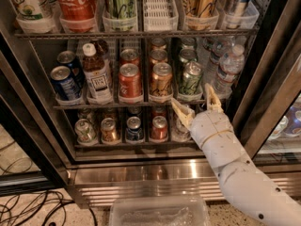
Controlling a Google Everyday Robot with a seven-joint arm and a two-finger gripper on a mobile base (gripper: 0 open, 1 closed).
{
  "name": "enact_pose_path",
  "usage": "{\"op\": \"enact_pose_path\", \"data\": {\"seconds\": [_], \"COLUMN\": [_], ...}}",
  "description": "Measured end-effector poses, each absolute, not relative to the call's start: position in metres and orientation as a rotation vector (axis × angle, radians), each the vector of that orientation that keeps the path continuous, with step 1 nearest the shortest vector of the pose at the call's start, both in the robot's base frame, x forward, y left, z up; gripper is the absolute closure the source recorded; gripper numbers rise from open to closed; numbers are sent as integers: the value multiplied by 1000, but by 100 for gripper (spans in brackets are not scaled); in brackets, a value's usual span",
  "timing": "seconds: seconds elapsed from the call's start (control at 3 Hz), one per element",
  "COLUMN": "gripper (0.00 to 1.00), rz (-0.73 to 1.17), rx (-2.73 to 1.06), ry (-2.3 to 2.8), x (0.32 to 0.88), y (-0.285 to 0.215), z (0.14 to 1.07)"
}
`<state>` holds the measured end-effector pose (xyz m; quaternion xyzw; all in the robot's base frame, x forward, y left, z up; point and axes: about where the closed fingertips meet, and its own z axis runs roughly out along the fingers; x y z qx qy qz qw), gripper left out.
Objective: Pick green can from middle shelf of fridge
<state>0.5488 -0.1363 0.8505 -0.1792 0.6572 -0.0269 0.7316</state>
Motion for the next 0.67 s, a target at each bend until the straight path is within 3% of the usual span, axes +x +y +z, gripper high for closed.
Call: {"op": "enact_pose_path", "data": {"seconds": [0.67], "gripper": [33], "rz": [-121], "rx": [-357], "ry": [1439], "x": [564], "y": [-144], "z": [846]}}
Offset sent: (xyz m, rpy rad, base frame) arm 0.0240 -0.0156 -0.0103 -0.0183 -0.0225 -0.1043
